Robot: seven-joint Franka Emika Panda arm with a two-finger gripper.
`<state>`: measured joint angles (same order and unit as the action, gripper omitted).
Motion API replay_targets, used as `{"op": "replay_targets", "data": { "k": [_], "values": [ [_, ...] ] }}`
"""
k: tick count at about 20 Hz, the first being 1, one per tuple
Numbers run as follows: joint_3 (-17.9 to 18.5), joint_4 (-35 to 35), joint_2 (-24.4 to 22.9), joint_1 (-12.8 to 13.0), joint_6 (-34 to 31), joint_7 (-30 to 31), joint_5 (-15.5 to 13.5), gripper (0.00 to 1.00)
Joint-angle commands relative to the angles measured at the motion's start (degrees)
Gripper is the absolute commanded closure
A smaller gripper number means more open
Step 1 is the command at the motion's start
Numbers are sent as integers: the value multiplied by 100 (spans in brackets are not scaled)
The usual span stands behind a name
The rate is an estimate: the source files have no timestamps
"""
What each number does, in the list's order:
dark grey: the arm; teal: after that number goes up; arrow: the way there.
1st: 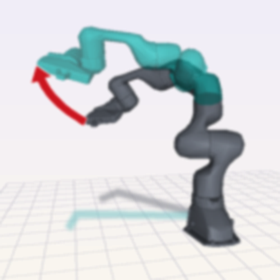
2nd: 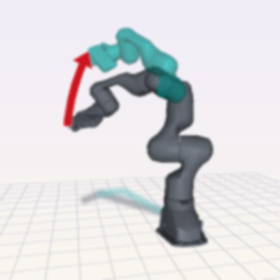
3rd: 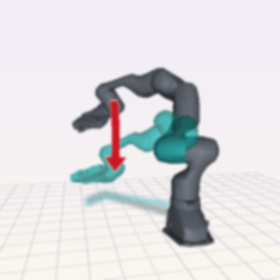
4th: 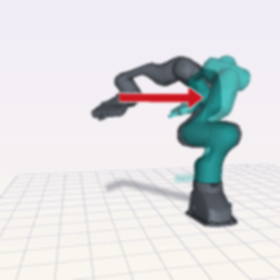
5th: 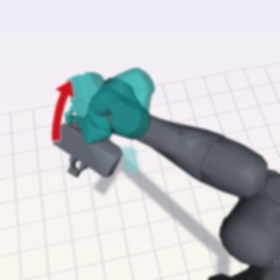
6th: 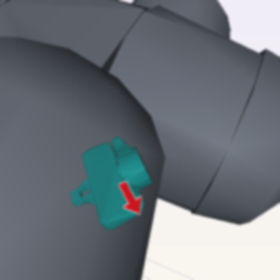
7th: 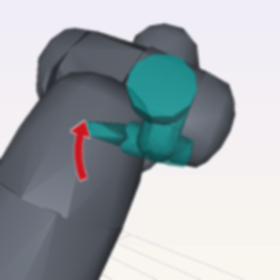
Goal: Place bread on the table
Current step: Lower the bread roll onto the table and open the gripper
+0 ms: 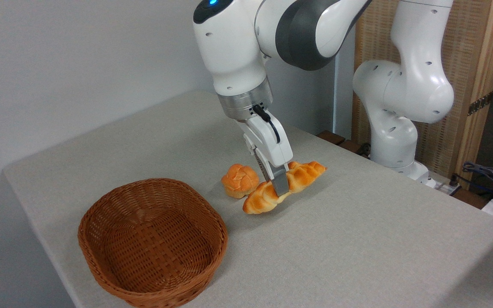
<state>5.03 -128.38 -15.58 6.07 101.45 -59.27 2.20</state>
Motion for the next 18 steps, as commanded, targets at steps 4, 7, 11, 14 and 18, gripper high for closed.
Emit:
{"op": "replay_targets", "data": {
  "k": [4,7,11,14,18],
  "values": [
    [7,-29,108,17,138,29,270,8],
    [-116,-20,126,-1,138,38,421,0],
    [-125,6,126,-1,138,55,421,0],
    [-134,23,126,-1,138,134,421,0],
    [-134,41,134,-1,138,143,421,0]
  ]
}}
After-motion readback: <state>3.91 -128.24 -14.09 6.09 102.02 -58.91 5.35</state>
